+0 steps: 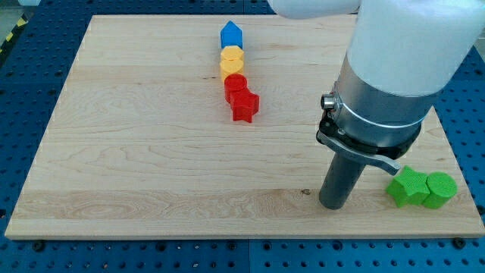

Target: Move your arm towards the center

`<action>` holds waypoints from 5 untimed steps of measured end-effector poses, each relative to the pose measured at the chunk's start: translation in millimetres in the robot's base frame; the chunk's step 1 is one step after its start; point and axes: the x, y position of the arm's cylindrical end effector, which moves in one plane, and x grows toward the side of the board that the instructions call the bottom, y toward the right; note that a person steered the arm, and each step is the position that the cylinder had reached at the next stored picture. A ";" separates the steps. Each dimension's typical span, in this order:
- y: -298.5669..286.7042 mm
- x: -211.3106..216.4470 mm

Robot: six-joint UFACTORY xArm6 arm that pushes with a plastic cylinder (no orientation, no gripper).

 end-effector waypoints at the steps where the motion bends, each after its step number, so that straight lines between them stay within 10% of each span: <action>1: 0.0 0.0; 5: 1.4 0.0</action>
